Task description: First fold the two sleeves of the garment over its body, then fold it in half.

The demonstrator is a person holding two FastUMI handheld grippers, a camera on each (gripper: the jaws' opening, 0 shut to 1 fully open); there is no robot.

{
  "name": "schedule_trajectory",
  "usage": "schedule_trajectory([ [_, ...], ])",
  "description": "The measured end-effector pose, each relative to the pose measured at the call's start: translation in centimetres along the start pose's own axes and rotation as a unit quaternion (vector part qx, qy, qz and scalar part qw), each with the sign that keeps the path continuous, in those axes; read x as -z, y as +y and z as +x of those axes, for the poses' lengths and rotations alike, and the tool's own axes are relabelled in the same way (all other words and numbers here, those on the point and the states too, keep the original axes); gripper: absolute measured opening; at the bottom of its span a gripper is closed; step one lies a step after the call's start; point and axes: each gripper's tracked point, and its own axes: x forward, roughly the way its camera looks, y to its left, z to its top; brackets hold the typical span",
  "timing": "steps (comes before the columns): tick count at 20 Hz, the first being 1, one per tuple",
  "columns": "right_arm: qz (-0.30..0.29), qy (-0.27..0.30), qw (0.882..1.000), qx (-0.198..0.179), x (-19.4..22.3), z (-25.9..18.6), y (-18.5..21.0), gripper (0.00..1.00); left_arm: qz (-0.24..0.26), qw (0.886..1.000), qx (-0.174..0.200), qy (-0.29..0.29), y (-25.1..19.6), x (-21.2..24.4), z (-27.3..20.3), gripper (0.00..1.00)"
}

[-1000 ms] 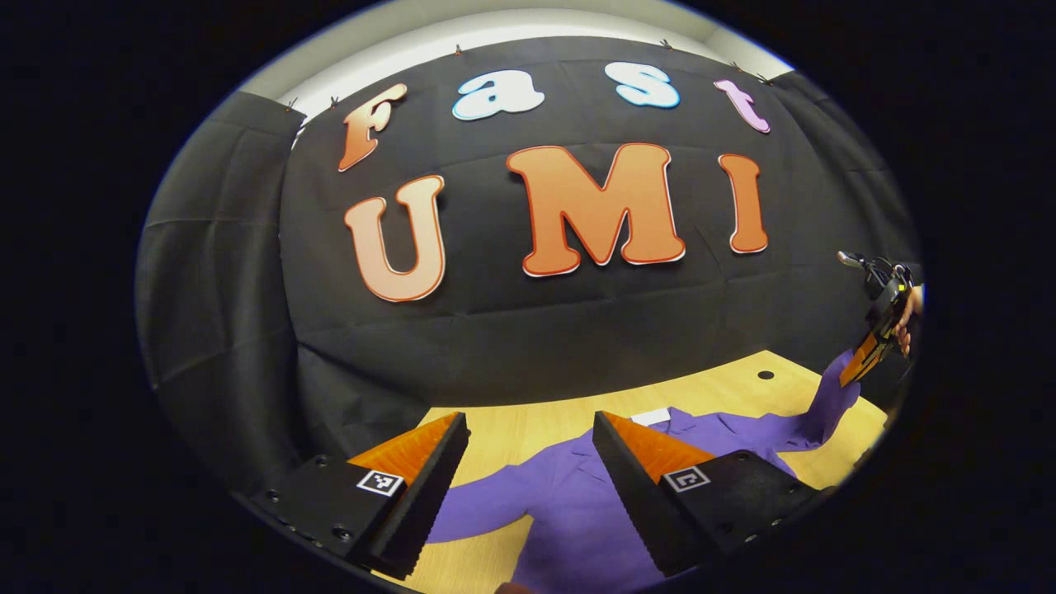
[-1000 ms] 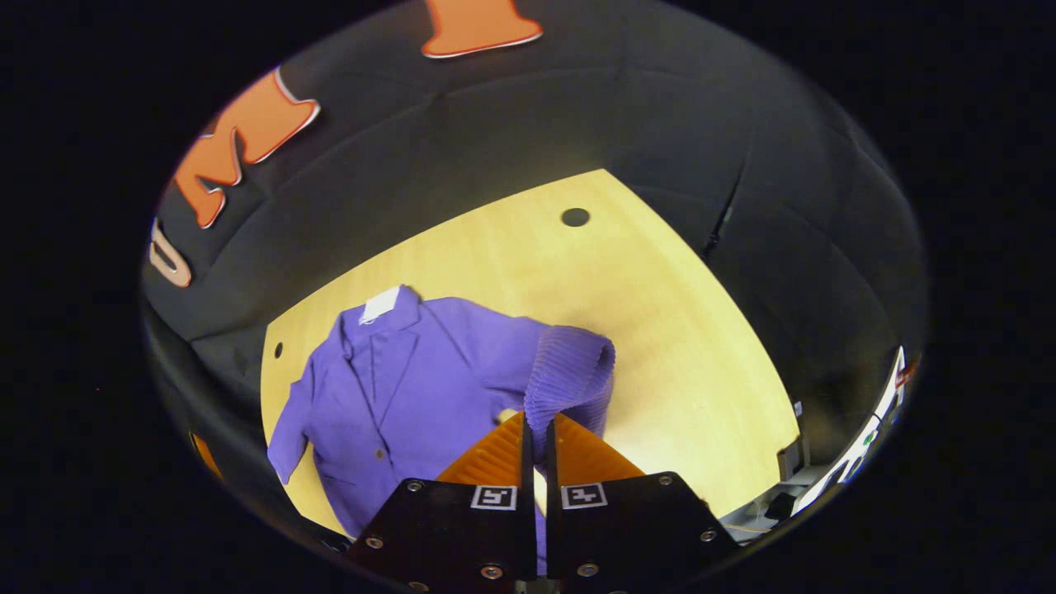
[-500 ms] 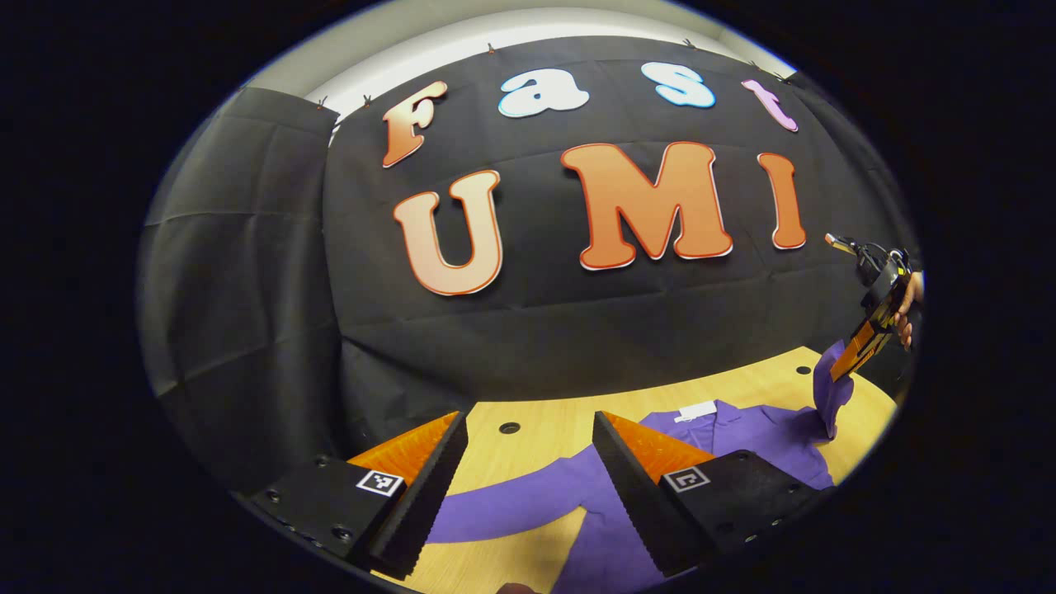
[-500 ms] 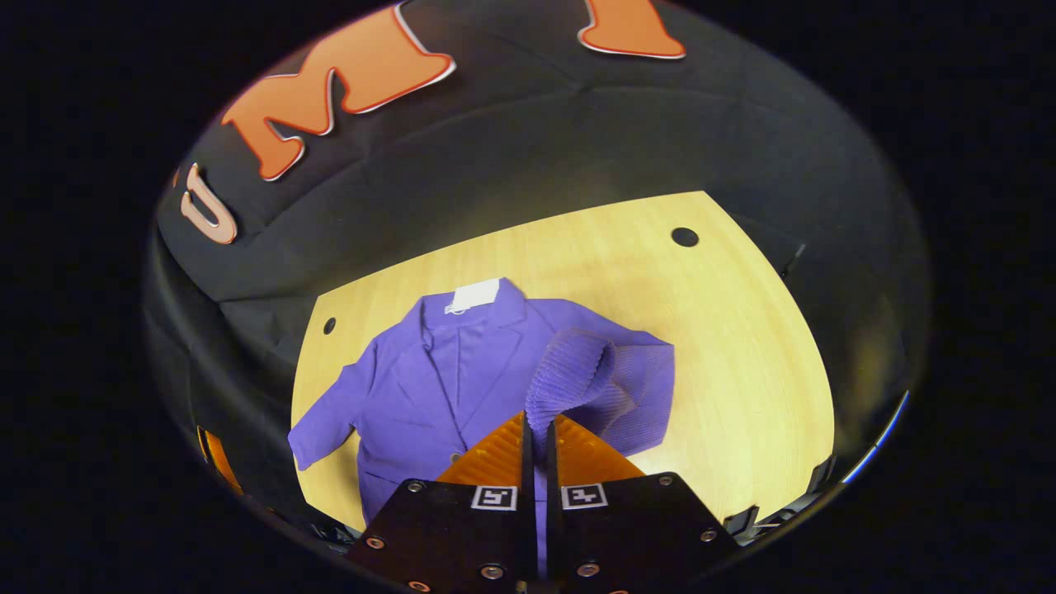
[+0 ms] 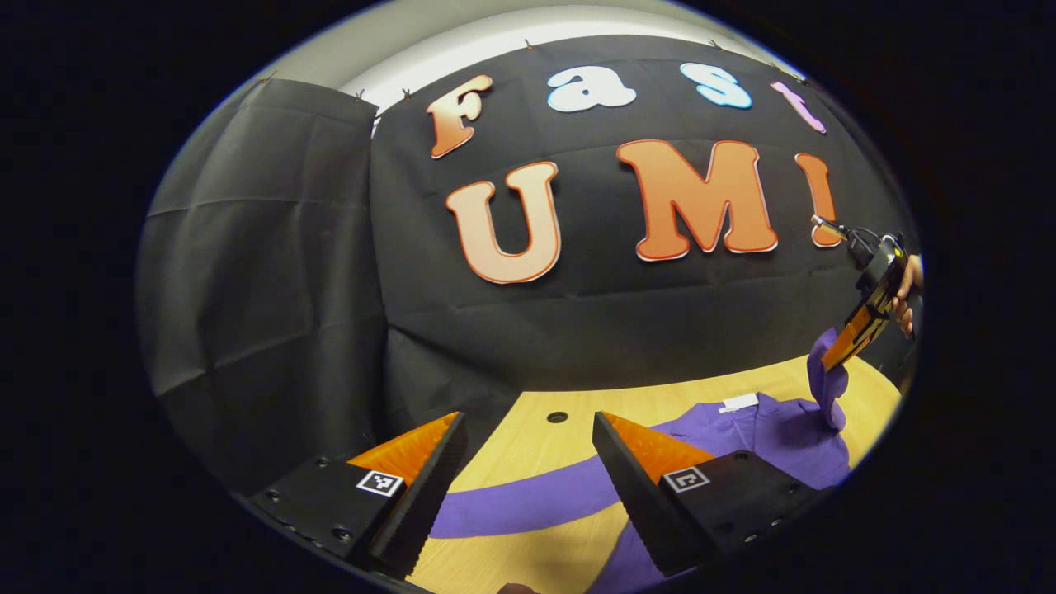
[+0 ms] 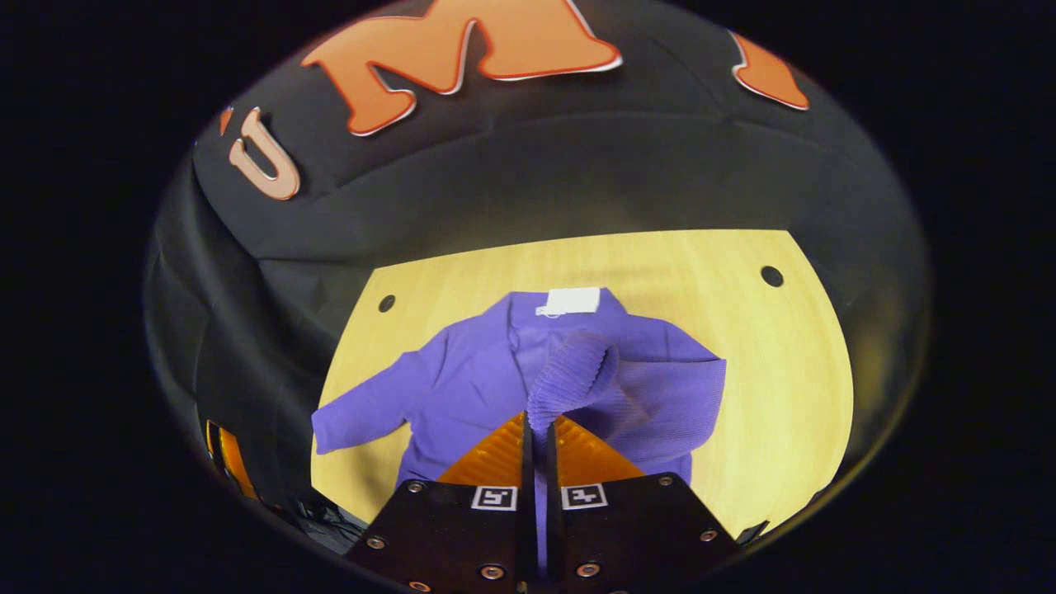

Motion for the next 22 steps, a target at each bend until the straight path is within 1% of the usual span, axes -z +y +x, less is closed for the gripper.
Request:
schedule_trajectory([
  [3,-0.018,-0.001,1.000,-0.018,-0.3,0.8,3.2,0.05,-0.004,1.000,-0.017,0.005,2.0,0.5,0.5,0.98],
  [7,-0.027,0.015,0.999,-0.022,0.8,2.5,5.0,0.05,-0.004,0.999,-0.033,0.013,4.5,1.4,0.5,0.98],
  [9,-0.018,0.015,0.999,-0.025,1.1,3.1,6.0,0.05,-0.003,0.999,-0.040,0.020,5.4,2.0,0.7,0.98],
  [11,-0.004,0.015,0.999,-0.052,1.2,3.2,7.8,0.08,-0.002,0.999,-0.049,0.025,6.3,2.6,0.9,0.99],
  [12,0.002,0.016,0.997,-0.070,1.2,3.2,8.9,0.12,-0.002,0.998,-0.052,0.028,6.7,2.8,1.0,0.98],
  [14,0.009,0.013,0.996,-0.091,1.0,3.0,10.2,0.11,-0.003,0.998,-0.057,0.035,7.2,3.4,1.3,0.98],
  [15,0.010,0.009,0.995,-0.096,0.9,2.8,10.3,0.11,-0.004,0.998,-0.058,0.037,7.5,3.6,1.4,0.98],
  [19,0.006,-0.029,0.995,-0.091,-0.5,1.5,9.4,0.11,-0.016,0.996,-0.066,0.054,9.0,5.1,2.1,0.98],
  [21,0.006,-0.059,0.994,-0.088,-1.5,0.2,8.9,0.12,-0.024,0.995,-0.065,0.076,9.6,6.6,3.1,0.98],
  [22,0.007,-0.078,0.993,-0.085,-2.1,-0.7,8.5,0.15,-0.030,0.993,-0.063,0.090,10.1,7.6,3.7,0.98],
])
